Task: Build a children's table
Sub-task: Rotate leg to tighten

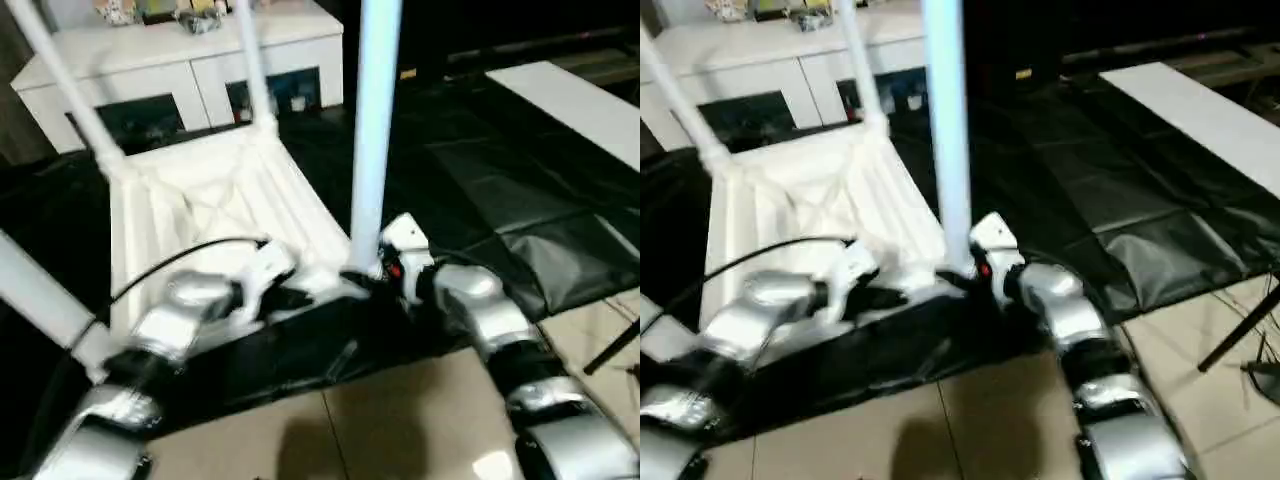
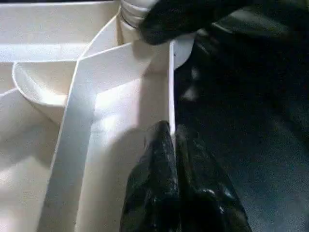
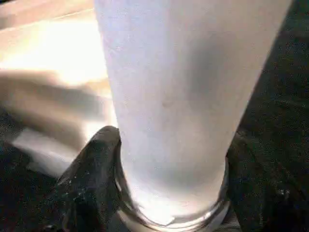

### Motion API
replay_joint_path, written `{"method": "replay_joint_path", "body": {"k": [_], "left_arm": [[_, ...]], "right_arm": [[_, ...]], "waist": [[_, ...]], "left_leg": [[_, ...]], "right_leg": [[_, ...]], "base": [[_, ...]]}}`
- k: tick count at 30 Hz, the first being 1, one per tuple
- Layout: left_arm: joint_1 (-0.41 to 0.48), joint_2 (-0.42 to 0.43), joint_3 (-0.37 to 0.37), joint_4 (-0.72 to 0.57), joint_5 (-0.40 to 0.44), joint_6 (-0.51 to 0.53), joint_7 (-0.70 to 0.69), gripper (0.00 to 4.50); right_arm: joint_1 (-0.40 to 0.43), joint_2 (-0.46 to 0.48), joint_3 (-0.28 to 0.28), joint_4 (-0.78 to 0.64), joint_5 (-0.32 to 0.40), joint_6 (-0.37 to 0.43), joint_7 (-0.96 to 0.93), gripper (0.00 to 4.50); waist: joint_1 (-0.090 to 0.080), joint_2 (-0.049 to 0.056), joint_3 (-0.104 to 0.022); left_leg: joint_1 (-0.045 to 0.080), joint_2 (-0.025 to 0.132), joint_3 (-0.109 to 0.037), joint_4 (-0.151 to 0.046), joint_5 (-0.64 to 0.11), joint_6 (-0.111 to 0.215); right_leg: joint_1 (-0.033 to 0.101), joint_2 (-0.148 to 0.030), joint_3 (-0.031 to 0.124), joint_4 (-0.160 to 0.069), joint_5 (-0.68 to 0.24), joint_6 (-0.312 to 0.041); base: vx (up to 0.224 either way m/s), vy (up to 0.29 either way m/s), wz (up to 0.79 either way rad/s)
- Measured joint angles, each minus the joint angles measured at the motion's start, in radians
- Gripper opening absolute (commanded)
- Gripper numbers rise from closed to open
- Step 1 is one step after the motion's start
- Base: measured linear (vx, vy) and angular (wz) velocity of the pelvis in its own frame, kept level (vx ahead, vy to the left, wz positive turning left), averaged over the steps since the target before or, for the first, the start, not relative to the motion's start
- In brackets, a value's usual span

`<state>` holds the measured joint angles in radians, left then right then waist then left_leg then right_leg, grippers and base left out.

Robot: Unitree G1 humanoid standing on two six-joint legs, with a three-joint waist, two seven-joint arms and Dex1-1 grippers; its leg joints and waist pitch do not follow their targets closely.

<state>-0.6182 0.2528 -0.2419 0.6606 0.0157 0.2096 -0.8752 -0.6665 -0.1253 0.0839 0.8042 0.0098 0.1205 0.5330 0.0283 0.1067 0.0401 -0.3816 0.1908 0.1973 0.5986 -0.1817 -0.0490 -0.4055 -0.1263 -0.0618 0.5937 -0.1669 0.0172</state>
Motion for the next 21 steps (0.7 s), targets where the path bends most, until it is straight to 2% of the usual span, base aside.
{"method": "replay_joint_path", "body": {"k": [5, 8, 9, 10, 12, 13, 15, 18, 21], "left_arm": [[-0.091, -0.129, 0.014, 0.123, 0.008, 0.022, 0.191, 0.00], [-0.102, -0.149, 0.014, 0.144, 0.023, -0.006, 0.214, 0.00], [-0.103, -0.151, 0.012, 0.147, 0.029, -0.018, 0.217, 0.00], [-0.103, -0.151, 0.010, 0.147, 0.031, -0.025, 0.219, 0.00], [-0.103, -0.149, 0.008, 0.147, 0.033, -0.036, 0.217, 0.00], [-0.103, -0.148, 0.008, 0.147, 0.034, -0.040, 0.217, 0.00], [-0.103, -0.144, 0.007, 0.149, 0.039, -0.056, 0.217, 0.00], [-0.105, -0.144, 0.006, 0.152, 0.040, -0.070, 0.209, 0.00], [-0.110, -0.145, 0.001, 0.174, 0.051, -0.112, 0.202, 0.00]], "right_arm": [[-0.083, 0.055, -0.080, 0.111, -0.001, 0.028, -0.290, 2.67], [-0.101, 0.076, -0.105, 0.134, -0.001, 0.023, -0.367, 2.67], [-0.109, 0.079, -0.111, 0.143, -0.001, 0.022, -0.375, 3.02], [-0.110, 0.079, -0.116, 0.144, -0.001, 0.018, -0.376, 3.02], [-0.109, 0.079, -0.128, 0.142, 0.008, 0.006, -0.371, 3.40], [-0.108, 0.084, -0.137, 0.142, 0.023, 0.000, -0.369, 3.42], [-0.108, 0.093, -0.144, 0.141, 0.038, -0.013, -0.367, 3.70], [-0.093, 0.082, -0.142, 0.119, 0.036, -0.023, -0.368, 3.81], [-0.022, 0.041, -0.095, 0.021, 0.010, -0.021, -0.309, 3.81]], "waist": [[0.004, 0.001, 0.001], [0.003, 0.001, 0.001], [0.003, 0.001, 0.001], [0.004, 0.001, 0.001], [0.004, 0.002, 0.000], [0.004, 0.003, -0.001], [0.003, 0.006, -0.001], [0.007, 0.008, -0.001], [0.013, 0.008, -0.001]], "left_leg": [[-0.003, -0.002, 0.000, 0.000, 0.000, 0.000], [-0.004, -0.002, 0.000, 0.000, 0.000, 0.000], [-0.004, -0.002, 0.000, 0.000, 0.000, 0.000], [-0.004, -0.002, -0.001, 0.000, 0.000, 0.000], [-0.005, -0.002, -0.001, 0.000, 0.000, 0.000], [-0.005, -0.001, -0.001, 0.000, 0.000, 0.000], [-0.006, -0.001, -0.001, -0.001, 0.000, 0.000], [-0.007, 0.000, -0.001, -0.003, 0.000, 0.000], [-0.007, 0.000, 0.000, -0.003, 0.000, 0.001]], "right_leg": [[0.000, 0.000, 0.003, -0.001, 0.000, 0.000], [0.000, 0.000, 0.001, -0.002, 0.002, -0.003], [0.000, 0.000, 0.001, -0.002, 0.004, -0.005], [0.000, 0.000, 0.000, -0.002, 0.004, -0.005], [0.000, -0.001, 0.000, -0.002, 0.004, -0.006], [0.000, -0.001, 0.000, -0.002, 0.004, -0.005], [0.000, 0.000, -0.001, -0.002, 0.003, -0.003], [-0.001, 0.000, -0.002, -0.004, 0.002, -0.002], [-0.001, -0.001, -0.002, -0.005, 0.002, -0.002]], "base": [[0.000, 0.000, 0.00], [0.000, 0.000, 0.00], [0.000, 0.000, 0.00], [0.000, 0.000, 0.00], [0.000, 0.000, 0.00], [0.000, 0.000, 0.00], [0.000, 0.000, 0.00], [0.000, 0.000, 0.00], [0.000, 0.000, 0.00]]}}
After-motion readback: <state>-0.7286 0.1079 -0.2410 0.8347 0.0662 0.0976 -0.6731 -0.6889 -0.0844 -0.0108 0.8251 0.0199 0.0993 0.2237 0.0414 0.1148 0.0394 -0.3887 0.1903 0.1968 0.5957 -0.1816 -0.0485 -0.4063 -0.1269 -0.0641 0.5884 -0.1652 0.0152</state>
